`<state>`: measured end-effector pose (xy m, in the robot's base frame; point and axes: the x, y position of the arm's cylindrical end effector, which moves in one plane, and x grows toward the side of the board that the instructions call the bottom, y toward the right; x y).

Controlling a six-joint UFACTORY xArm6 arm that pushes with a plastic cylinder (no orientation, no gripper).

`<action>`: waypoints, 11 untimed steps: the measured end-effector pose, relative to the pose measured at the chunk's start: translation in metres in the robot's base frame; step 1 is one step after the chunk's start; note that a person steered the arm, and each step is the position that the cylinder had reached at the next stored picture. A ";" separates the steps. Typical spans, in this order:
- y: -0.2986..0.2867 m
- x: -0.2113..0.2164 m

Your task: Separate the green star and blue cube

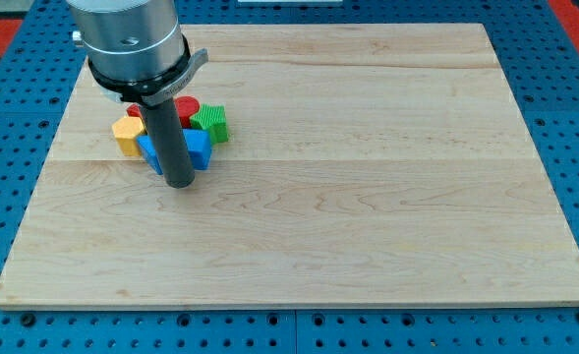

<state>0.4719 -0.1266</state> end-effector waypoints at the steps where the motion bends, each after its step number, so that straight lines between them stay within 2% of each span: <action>1: 0.000 0.007; 2: -0.005 0.010; 3: -0.015 -0.006; 5: 0.015 -0.093; 6: 0.027 -0.123; 8: 0.057 -0.122; 10: 0.061 -0.137; 11: 0.045 -0.152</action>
